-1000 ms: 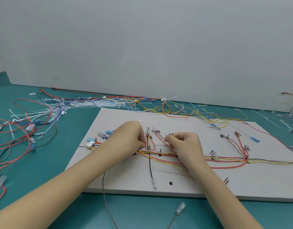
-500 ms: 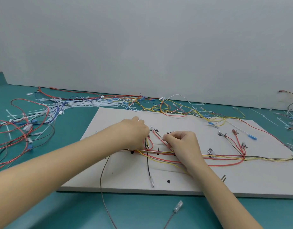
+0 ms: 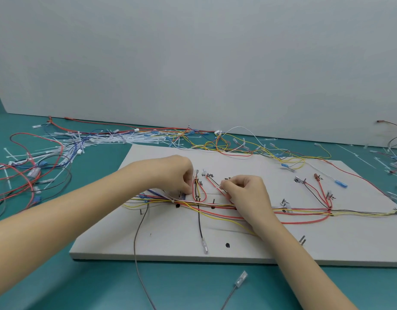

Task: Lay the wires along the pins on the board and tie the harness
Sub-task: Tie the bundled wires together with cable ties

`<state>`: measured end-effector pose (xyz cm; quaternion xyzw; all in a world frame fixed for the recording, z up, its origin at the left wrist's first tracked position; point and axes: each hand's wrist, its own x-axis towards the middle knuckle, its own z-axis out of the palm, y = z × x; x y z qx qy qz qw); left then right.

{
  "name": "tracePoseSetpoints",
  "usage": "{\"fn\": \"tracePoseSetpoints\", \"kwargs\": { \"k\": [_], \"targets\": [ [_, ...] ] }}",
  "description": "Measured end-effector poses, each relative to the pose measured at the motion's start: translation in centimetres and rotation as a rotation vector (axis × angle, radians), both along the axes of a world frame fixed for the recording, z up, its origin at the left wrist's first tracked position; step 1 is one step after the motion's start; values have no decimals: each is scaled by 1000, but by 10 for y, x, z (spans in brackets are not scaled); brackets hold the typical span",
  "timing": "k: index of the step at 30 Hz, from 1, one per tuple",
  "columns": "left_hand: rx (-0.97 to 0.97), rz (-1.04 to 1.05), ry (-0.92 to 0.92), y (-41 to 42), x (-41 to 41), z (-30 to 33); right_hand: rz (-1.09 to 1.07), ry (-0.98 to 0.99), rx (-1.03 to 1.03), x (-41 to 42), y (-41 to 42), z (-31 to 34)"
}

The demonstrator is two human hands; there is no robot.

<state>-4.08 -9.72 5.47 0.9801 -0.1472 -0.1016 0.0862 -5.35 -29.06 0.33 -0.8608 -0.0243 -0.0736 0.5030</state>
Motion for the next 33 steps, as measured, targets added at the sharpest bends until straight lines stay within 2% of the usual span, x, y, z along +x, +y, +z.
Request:
{"fn": "tracePoseSetpoints", "kwargs": {
  "k": [3, 7, 13, 17, 22, 29, 33],
  "targets": [
    [-68, 15, 34, 6, 2, -2, 3, -4, 13, -1, 0, 1],
    [-48, 19, 59, 3, 1, -3, 6, -10, 14, -2, 0, 2],
    [275, -62, -101, -16, -13, -5, 8, -1, 40, -2, 0, 3],
    [366, -87, -48, -18, -16, -5, 2, 1, 39, -3, -1, 4],
    [329, -87, 15, -15, -15, 0, 2, 6, 0, -2, -1, 4],
    [392, -123, -73, -25, -33, 4, 6, -23, -123, -4, 3, 3],
    [206, -44, 48, -15, -28, 3, -8, -47, -149, -6, 5, 3]
  ]
}}
